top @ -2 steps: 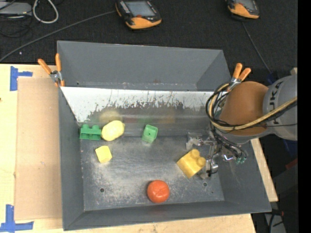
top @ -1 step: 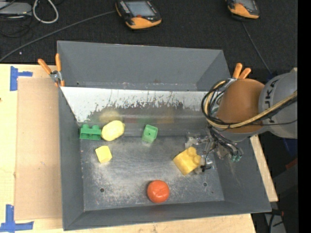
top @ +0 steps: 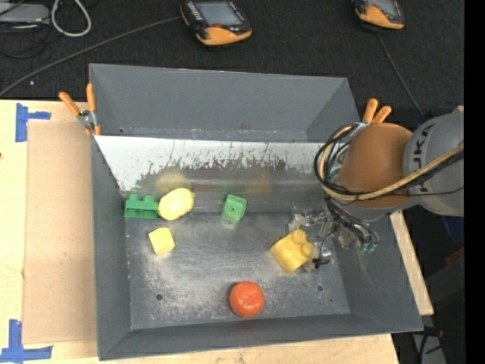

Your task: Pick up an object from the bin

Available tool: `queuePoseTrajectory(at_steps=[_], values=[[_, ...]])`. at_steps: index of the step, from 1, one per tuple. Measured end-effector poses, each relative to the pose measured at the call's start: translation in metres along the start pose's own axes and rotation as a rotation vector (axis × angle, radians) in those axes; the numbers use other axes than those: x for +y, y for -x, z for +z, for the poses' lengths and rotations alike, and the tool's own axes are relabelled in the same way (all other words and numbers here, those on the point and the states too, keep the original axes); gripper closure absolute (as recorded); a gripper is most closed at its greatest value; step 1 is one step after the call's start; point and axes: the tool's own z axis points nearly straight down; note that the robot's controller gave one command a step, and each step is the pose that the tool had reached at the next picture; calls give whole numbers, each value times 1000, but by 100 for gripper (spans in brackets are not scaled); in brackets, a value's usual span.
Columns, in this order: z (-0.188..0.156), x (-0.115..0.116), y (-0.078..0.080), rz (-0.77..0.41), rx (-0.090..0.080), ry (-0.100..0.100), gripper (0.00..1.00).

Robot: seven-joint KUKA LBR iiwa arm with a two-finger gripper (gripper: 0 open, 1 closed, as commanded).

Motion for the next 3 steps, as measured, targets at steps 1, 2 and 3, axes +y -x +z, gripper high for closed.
queuePoseTrajectory(at_steps=[1, 2, 3], values=[[-4, 0, 0, 0, 0, 1, 100], [-21, 2, -2, -1, 6, 3, 100], [-46, 2, -1, -1, 3, 2, 100]])
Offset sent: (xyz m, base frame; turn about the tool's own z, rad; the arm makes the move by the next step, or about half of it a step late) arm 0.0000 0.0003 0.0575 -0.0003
